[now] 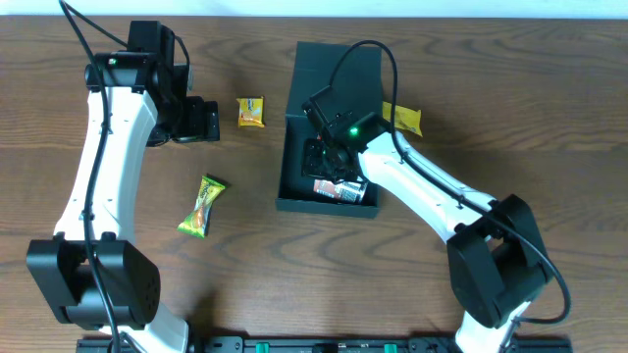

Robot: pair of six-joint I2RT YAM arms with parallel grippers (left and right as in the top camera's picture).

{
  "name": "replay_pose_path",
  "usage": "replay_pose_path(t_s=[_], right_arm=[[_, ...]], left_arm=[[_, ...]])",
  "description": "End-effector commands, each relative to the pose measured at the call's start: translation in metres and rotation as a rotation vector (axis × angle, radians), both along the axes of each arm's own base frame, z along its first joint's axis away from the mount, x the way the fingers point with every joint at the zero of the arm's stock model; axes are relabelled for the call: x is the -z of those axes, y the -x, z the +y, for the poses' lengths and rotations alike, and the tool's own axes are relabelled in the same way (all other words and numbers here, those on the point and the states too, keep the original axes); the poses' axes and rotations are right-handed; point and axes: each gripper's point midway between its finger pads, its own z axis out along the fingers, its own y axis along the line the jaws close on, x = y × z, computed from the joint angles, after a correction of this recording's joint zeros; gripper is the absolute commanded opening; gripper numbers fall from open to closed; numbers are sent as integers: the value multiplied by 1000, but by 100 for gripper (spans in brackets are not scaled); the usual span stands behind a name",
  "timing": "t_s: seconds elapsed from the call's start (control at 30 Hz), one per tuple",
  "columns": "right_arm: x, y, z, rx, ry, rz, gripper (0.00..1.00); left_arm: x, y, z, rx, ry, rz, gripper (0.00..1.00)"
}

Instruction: Pack container

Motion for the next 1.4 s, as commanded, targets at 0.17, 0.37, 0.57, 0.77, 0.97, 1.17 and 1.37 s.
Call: replay_pose_path(t_s=[0.17, 0.37, 0.57, 0.77, 0.97, 1.17, 1.37], right_arm=[[3, 2, 4, -30, 32, -9, 1], [-2, 2, 19, -40, -50, -2, 2], [15, 6, 20, -49, -13, 25, 2], [27, 7, 13, -47, 37, 36, 2], [25, 8, -3, -23, 111, 45, 2], [12, 2, -3, -18, 122, 29, 2], [12, 2, -16, -4, 190, 24, 2]], left_arm=[[-1, 1, -1, 0, 0, 1, 96], [-1, 1, -1, 0, 0, 1, 96], [-1, 1, -1, 0, 0, 1, 96], [-1, 1, -1, 0, 0, 1, 96], [-1, 1, -1, 0, 0, 0, 96], [-1, 1, -1, 0, 0, 0, 96], [-1, 1, -1, 0, 0, 0, 95]])
